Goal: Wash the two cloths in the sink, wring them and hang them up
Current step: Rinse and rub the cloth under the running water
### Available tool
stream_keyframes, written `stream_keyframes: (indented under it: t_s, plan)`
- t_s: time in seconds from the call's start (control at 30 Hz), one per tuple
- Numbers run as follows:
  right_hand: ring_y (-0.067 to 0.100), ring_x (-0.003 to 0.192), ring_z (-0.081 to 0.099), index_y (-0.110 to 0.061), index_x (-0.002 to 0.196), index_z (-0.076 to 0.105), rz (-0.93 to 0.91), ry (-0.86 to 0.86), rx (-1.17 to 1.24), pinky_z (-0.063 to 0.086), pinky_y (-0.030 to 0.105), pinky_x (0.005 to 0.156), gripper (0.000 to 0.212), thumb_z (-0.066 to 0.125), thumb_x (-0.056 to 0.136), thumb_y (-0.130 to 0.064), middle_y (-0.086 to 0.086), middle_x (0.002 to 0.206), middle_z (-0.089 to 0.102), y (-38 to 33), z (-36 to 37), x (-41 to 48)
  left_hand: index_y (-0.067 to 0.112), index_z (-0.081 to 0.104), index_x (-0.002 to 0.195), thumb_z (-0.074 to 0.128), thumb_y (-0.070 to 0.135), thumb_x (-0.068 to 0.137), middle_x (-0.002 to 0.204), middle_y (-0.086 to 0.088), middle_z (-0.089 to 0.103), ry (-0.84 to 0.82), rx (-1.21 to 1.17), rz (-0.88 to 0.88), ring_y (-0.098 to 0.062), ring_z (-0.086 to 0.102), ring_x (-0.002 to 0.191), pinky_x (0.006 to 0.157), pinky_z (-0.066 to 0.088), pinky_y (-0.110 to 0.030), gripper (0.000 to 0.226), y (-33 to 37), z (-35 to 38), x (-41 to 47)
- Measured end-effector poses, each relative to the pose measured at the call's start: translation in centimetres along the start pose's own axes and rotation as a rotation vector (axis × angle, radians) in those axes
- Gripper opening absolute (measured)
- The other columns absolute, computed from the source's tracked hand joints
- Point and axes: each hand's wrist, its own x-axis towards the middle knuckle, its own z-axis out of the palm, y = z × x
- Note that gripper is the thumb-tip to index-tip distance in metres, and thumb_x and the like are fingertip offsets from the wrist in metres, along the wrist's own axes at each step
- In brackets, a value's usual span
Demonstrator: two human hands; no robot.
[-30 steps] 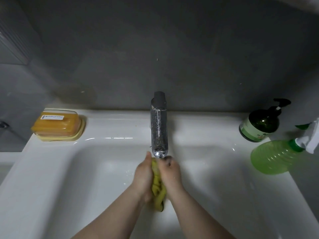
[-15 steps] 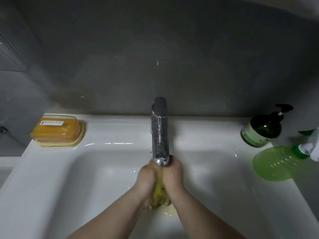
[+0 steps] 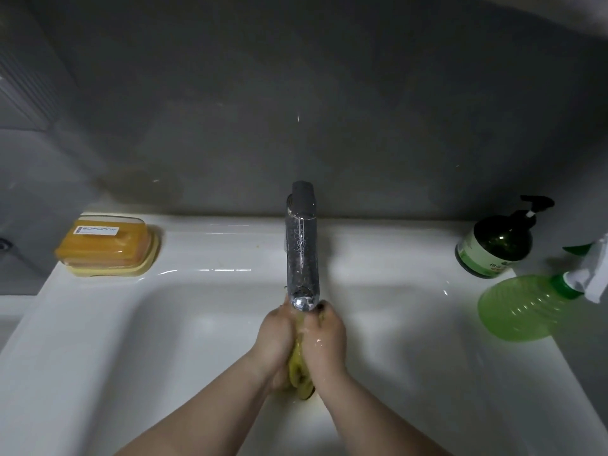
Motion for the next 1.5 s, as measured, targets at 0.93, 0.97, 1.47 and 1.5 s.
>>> stream_keyframes:
  t_s: [0.93, 0.97, 1.47, 1.5]
  plan:
    - [0.006, 0.073, 0.058, -0.019, 0.086, 0.061, -0.053, -0.704, -0.006, 0.047, 0.013, 0.067, 0.01, 0.057, 0.087, -0.028, -0.003, 0.08, 0.062, 1.0, -4.9, 3.2, -0.002, 0.054, 0.104, 0.051, -0.001, 0.059, 0.09, -0.02, 0.061, -0.492, 0.192, 0.066, -0.032, 0.061, 0.081, 0.078, 0.05, -0.039, 0.045, -0.2, -2.7, -0.7]
    - [0.001, 0.064, 0.054, -0.02, 0.077, 0.058, -0.097, -0.667, -0.074, 0.043, 0.009, 0.058, 0.01, 0.059, 0.085, -0.026, -0.006, 0.071, 0.058, 0.7, -4.9, 3.4, 0.003, 0.055, 0.104, 0.051, -0.002, 0.061, 0.091, -0.015, 0.063, -0.472, 0.238, 0.117, -0.028, 0.063, 0.085, 0.082, 0.05, -0.038, 0.043, -0.4, -3.0, -0.8]
    - [0.018, 0.064, 0.057, -0.02, 0.066, 0.06, 0.007, -0.49, 0.17, 0.047, 0.031, 0.068, 0.02, 0.058, 0.086, -0.018, 0.003, 0.067, 0.061, 0.5, -4.4, 3.1, 0.016, 0.038, 0.053, 0.071, 0.032, 0.074, 0.05, 0.007, 0.041, -0.171, 0.791, 0.215, -0.013, 0.037, 0.052, 0.049, 0.031, -0.018, 0.042, -1.6, -5.1, 0.1]
    - [0.022, 0.066, 0.058, -0.016, 0.069, 0.062, 0.055, -0.466, 0.253, 0.048, 0.033, 0.069, 0.017, 0.057, 0.086, -0.019, 0.007, 0.069, 0.063, 0.5, -4.3, 3.2, 0.014, 0.044, 0.058, 0.066, 0.042, 0.074, 0.055, 0.003, 0.049, -0.204, 0.67, 0.174, -0.016, 0.044, 0.056, 0.052, 0.035, -0.02, 0.039, -1.3, -4.9, -0.3]
